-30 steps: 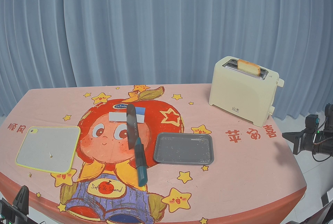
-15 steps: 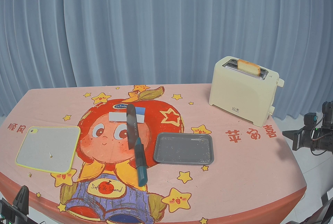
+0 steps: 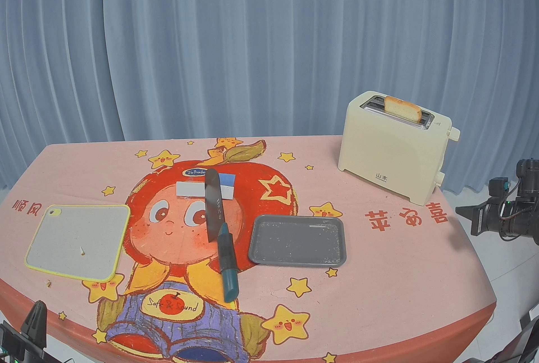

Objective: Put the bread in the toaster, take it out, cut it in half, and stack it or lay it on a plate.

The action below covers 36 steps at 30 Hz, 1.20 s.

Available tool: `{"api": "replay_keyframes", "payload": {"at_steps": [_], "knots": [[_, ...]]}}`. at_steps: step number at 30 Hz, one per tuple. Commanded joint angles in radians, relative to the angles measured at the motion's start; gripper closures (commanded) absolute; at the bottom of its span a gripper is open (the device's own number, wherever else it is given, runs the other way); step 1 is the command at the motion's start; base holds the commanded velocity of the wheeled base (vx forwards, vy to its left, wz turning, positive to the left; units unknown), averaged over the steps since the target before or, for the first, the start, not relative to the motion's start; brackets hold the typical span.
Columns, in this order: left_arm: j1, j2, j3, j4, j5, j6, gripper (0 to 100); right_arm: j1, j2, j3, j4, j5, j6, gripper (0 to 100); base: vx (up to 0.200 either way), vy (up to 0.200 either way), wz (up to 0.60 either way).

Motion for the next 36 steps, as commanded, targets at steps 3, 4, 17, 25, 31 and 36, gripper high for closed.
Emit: {"api": "replay_keyframes", "payload": {"at_steps": [3,4,17,25,31,36], "knots": [[0.0,0.0,0.018,0.0,0.001,0.0,100,-0.001,0.071,-0.039,-0.001,0.002,0.026,100,0.0,0.0,0.0],[0.0,0.0,0.018,0.0,0.001,0.0,100,-0.001,0.077,-0.052,-0.001,0.002,0.043,100,0.0,0.0,0.0],[0.0,0.0,0.018,-0.002,0.001,0.0,100,0.028,0.114,-0.118,-0.001,0.0,0.185,100,0.0,0.0,0.0],[0.0,0.001,0.018,0.0,-0.001,0.0,100,0.027,0.161,-0.143,-0.001,-0.003,0.19,100,0.0,0.0,0.0],[0.0,0.0,0.018,-0.002,-0.001,0.0,100,0.017,0.206,-0.183,-0.002,-0.003,0.196,100,0.0,0.0,0.0],[0.0,0.0,0.018,-0.002,0.001,0.0,100,0.022,0.219,-0.212,-0.002,-0.006,0.247,100,0.0,0.0,0.0]]}}
